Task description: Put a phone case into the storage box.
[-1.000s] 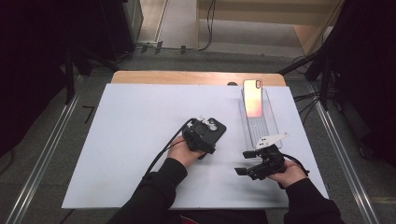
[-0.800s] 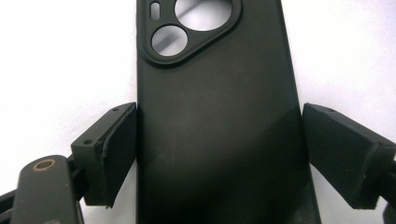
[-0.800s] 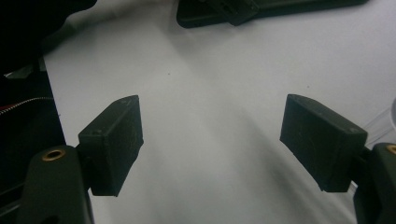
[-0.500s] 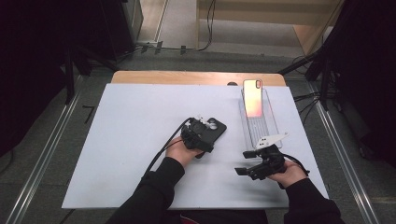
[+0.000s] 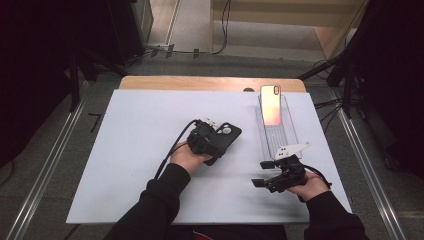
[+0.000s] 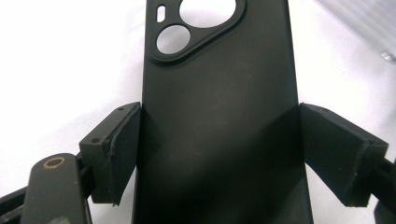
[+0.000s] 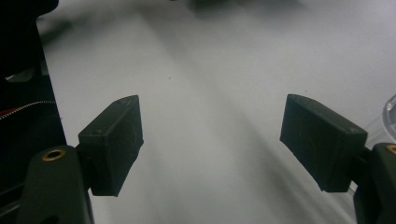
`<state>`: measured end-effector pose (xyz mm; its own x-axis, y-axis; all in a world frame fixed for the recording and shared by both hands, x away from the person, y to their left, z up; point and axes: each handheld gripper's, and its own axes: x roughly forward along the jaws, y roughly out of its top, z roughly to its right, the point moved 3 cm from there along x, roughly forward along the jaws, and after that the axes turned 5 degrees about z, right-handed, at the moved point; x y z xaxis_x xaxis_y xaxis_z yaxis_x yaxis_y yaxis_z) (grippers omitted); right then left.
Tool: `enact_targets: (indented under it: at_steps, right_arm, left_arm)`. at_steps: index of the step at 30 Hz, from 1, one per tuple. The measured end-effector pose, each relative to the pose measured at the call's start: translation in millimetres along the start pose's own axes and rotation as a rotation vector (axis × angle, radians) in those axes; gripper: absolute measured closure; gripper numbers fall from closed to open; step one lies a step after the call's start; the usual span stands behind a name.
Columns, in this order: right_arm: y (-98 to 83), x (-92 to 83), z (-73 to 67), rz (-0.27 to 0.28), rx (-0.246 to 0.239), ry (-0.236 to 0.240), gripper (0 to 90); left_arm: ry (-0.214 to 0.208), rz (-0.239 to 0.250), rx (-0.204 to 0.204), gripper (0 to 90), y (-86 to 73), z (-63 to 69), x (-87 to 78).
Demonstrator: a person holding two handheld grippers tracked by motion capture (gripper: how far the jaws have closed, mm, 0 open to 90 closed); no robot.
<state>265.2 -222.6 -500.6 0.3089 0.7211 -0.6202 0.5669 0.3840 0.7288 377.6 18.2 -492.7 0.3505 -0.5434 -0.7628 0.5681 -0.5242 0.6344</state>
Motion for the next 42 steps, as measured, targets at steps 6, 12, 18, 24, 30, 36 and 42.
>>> enact_targets:
  at_steps: [6,12,18,24,30,36,42]
  right_arm:
    - [2.5,-0.7,-2.0,0.014,0.008,-0.006,18.3]
    - [5.8,-0.6,-3.8,0.008,0.029,-0.006,18.3]
    - [13.8,1.2,-11.8,0.008,0.038,0.029,18.2]
    - [25.6,5.5,-19.9,0.002,0.081,0.008,18.2]
    - [41.8,6.0,-25.0,0.044,0.088,-0.043,18.2]
    - [51.6,11.4,-29.3,0.041,0.152,-0.030,18.4]
    - [63.5,14.8,-31.8,0.044,0.200,-0.031,18.8]
  left_arm:
    - [-0.041,0.013,-0.007,17.0,-0.5,-5.2,-22.4]
    - [-0.078,0.035,-0.030,17.0,-5.3,-8.1,-38.8]
    - [-0.102,0.063,-0.050,16.9,-14.4,-11.0,-52.7]
    - [-0.116,0.095,-0.066,16.8,-27.6,-11.8,-62.8]
    - [-0.127,0.159,-0.079,16.5,-36.0,-11.1,-68.9]
    - [-0.122,0.195,-0.103,16.4,-42.8,-8.3,-68.6]
    - [-0.097,0.250,-0.142,16.3,-49.4,-7.0,-70.1]
